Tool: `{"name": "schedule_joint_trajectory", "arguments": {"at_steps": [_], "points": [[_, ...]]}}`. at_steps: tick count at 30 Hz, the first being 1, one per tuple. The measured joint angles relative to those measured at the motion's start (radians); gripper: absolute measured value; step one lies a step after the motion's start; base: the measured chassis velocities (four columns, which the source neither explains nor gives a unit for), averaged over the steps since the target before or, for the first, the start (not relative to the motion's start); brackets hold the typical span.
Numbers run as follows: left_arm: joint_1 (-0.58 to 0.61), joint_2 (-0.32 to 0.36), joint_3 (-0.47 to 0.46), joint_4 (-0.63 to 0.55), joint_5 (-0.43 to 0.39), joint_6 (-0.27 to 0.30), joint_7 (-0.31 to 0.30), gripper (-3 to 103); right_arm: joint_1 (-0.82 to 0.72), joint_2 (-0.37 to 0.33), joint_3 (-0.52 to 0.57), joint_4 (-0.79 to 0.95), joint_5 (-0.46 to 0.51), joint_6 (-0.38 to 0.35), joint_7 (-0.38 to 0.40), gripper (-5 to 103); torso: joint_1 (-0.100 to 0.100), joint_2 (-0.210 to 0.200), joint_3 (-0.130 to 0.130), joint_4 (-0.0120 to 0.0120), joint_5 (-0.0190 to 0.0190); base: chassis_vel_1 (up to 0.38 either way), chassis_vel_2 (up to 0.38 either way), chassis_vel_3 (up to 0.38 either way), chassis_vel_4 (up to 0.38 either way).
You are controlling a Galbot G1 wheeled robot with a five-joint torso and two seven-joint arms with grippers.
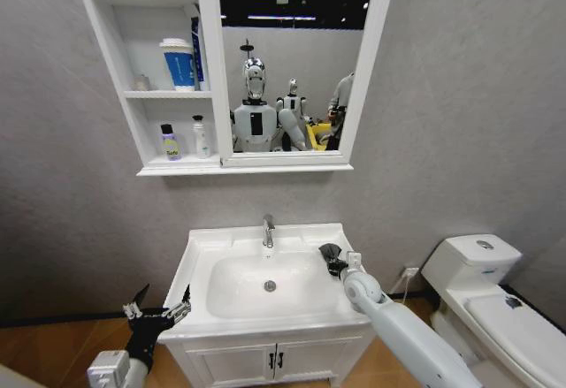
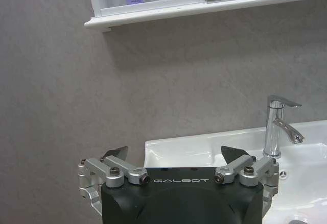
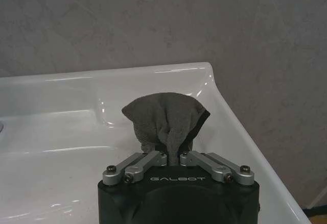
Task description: Move facial cleanser and shampoo from washbasin to cabinet, then wipe washbasin with towel.
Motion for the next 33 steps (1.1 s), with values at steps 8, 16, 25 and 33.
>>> {"name": "schedule_joint_trajectory", "arguments": {"at_steps": [8, 16, 25, 33], "points": [[0.000, 0.000, 0.000, 0.000, 0.000, 0.000, 0.000, 100, 0.091, 0.014, 0.022, -0.148, -0.025, 0.013, -0.139, 6, 0.000, 0.000, 0.000, 0.0002, 0.0001, 0.000, 0.000, 0.000, 0.000], [0.000, 0.000, 0.000, 0.000, 0.000, 0.000, 0.000, 100, 0.098, 0.015, 0.018, -0.211, -0.182, 0.051, -0.283, 20, 0.000, 0.000, 0.000, 0.0002, 0.0002, 0.000, 0.000, 0.000, 0.000], [0.000, 0.000, 0.000, 0.000, 0.000, 0.000, 0.000, 100, 0.070, 0.018, 0.023, -0.212, -0.264, 0.089, -0.295, 58, 0.000, 0.000, 0.000, 0.0002, 0.0002, 0.000, 0.000, 0.000, 0.000], [0.000, 0.000, 0.000, 0.000, 0.000, 0.000, 0.000, 100, 0.025, 0.022, 0.041, -0.193, -0.428, 0.191, -0.294, 80, 0.000, 0.000, 0.000, 0.0003, 0.0002, 0.000, 0.000, 0.000, 0.000]]}}
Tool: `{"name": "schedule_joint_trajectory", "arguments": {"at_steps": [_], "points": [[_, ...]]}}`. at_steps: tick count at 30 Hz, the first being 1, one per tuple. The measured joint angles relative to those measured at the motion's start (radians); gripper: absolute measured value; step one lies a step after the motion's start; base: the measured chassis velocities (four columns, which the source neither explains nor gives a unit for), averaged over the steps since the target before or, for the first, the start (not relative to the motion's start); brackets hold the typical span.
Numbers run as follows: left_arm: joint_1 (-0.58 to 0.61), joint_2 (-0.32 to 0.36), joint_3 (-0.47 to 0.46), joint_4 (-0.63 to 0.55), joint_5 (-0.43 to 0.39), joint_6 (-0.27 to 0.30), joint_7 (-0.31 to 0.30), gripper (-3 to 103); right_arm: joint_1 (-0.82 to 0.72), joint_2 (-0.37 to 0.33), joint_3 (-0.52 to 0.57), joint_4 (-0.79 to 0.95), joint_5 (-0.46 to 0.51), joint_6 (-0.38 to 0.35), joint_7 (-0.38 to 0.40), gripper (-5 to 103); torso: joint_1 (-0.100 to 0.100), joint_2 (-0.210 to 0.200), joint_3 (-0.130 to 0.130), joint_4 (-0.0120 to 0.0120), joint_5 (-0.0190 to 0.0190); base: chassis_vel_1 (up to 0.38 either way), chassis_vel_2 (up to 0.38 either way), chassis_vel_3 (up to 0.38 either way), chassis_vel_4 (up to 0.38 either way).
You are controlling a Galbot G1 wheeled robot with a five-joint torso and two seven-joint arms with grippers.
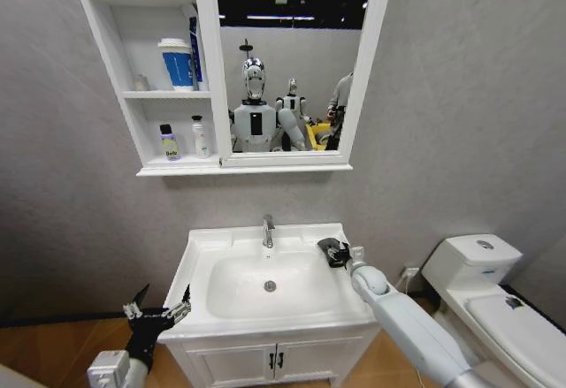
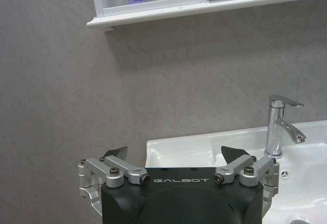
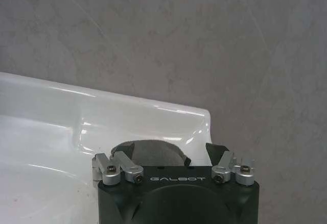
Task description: Move facial cleanser and shampoo from washbasin to cabinet, then wipe washbasin with towel.
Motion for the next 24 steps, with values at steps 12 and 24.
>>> {"name": "schedule_joint_trajectory", "arguments": {"at_steps": [12, 24], "points": [[0.000, 0.000, 0.000, 0.000, 0.000, 0.000, 0.000, 100, -0.561, -0.005, 0.342, 0.503, -0.138, 0.075, 0.084, 100, 0.000, 0.000, 0.000, -0.0001, 0.0001, 0.000, 0.000, 0.000, 0.000], [0.000, 0.000, 0.000, 0.000, 0.000, 0.000, 0.000, 100, -1.323, 0.435, 0.574, 0.966, -0.408, 0.289, 0.034, 100, -0.001, 0.000, 0.000, -0.0003, -0.0006, 0.000, 0.000, 0.000, 0.000]]}}
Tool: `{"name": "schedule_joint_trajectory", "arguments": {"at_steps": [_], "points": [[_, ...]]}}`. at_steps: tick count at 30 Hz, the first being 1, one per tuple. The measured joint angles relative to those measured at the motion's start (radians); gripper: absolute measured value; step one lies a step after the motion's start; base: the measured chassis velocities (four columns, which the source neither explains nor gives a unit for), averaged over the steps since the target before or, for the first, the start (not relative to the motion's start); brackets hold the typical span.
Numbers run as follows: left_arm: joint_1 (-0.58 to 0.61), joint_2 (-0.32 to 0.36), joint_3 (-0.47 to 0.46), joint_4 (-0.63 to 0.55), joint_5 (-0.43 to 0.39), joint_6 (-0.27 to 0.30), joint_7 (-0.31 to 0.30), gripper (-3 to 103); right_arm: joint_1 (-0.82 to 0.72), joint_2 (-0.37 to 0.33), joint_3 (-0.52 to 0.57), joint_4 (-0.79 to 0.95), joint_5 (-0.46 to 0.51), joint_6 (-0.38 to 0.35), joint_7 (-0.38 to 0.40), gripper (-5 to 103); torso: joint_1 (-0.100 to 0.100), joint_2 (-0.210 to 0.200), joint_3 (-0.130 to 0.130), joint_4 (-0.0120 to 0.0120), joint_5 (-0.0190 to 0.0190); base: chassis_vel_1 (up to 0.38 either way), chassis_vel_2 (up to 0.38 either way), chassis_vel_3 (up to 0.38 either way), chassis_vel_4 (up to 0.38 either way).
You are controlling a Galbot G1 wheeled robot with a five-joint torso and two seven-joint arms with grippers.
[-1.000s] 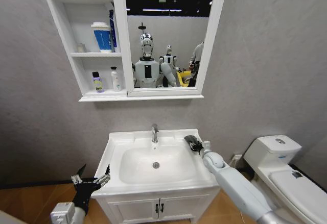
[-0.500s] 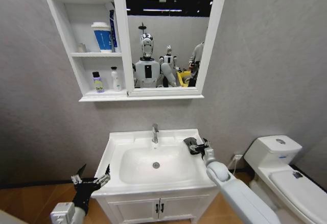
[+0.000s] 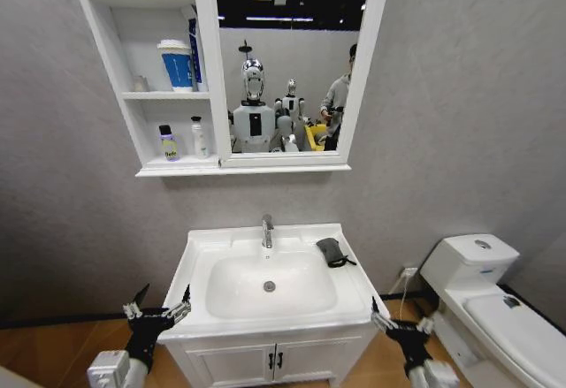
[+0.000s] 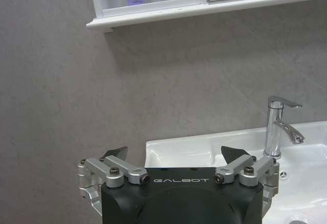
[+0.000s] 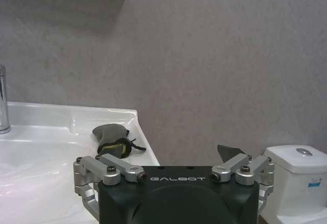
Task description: Move facial cleanser and shampoo from washbasin to cabinet, then wipe washbasin with towel.
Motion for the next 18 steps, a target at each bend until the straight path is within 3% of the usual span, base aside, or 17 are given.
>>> {"name": "schedule_joint_trajectory", "arguments": {"at_steps": [1, 3, 6, 18], "points": [[0.000, 0.000, 0.000, 0.000, 0.000, 0.000, 0.000, 100, 0.000, 0.000, 0.000, 0.000, 0.000, 0.000, 0.000, 100, 0.000, 0.000, 0.000, 0.0000, 0.0000, 0.000, 0.000, 0.000, 0.000], [0.000, 0.000, 0.000, 0.000, 0.000, 0.000, 0.000, 100, -0.041, 0.069, -0.011, 0.054, -0.027, 0.015, -0.016, 100, 0.000, 0.000, 0.000, 0.0001, 0.0001, 0.000, 0.000, 0.000, 0.000], [0.000, 0.000, 0.000, 0.000, 0.000, 0.000, 0.000, 100, -0.046, 0.091, -0.011, 0.080, -0.043, 0.015, -0.021, 100, 0.000, 0.000, 0.000, 0.0002, 0.0002, 0.000, 0.000, 0.000, 0.000], [0.000, 0.000, 0.000, 0.000, 0.000, 0.000, 0.000, 100, -0.053, 0.099, -0.010, 0.096, -0.052, 0.016, -0.035, 100, 0.000, 0.000, 0.000, 0.0003, 0.0005, 0.000, 0.000, 0.000, 0.000]]}}
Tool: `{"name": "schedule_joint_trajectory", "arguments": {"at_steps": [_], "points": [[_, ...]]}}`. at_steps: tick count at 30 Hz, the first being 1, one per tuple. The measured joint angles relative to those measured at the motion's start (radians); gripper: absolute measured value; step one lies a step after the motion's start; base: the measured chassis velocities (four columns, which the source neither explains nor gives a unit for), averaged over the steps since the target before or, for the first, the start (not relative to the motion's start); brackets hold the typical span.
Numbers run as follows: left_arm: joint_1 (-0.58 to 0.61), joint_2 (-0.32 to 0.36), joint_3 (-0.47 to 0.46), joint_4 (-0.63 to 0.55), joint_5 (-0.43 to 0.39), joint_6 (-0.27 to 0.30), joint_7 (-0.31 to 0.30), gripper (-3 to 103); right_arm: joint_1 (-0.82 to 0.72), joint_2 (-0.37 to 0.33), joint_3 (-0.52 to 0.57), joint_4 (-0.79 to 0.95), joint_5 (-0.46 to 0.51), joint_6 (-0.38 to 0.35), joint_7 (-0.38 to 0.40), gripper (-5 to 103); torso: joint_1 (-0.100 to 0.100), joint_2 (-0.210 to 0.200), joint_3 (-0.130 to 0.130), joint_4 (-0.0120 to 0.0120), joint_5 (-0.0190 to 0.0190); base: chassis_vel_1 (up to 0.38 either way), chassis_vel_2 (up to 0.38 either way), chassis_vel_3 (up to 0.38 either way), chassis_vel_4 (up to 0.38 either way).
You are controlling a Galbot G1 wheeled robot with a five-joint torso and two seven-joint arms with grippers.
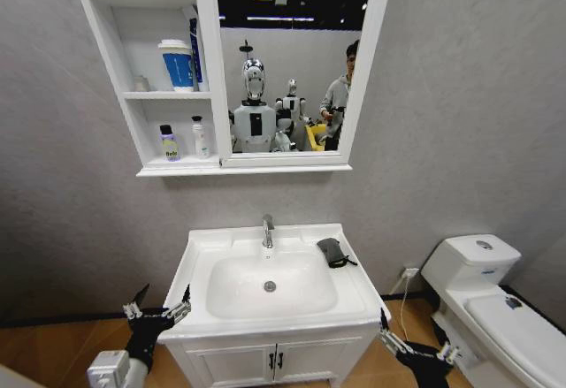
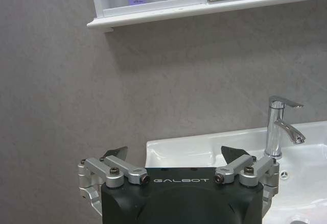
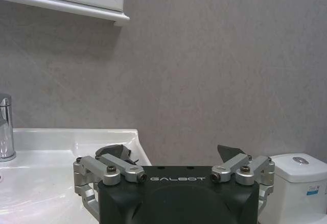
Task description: Move facial cleanser and shampoo from washbasin to cabinet, then wipe washbasin with towel.
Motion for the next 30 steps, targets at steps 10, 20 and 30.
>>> {"name": "schedule_joint_trajectory", "arguments": {"at_steps": [10, 20, 30], "points": [[0.000, 0.000, 0.000, 0.000, 0.000, 0.000, 0.000, 100, 0.005, -0.003, -0.002, -0.006, 0.003, -0.001, 0.000, 100, 0.000, 0.000, 0.000, 0.0000, 0.0001, 0.000, 0.000, 0.000, 0.000], [0.000, 0.000, 0.000, 0.000, 0.000, 0.000, 0.000, 100, 0.007, -0.005, -0.003, -0.008, 0.004, -0.003, 0.000, 100, 0.001, 0.000, 0.000, -0.0001, 0.0000, 0.068, -0.071, -0.060, 0.056], [0.000, 0.000, 0.000, 0.000, 0.000, 0.000, 0.000, 100, 0.008, -0.005, -0.004, -0.009, 0.005, -0.004, 0.000, 100, 0.000, 0.000, 0.000, 0.0000, 0.0001, 0.229, -0.224, -0.210, 0.223]]}}
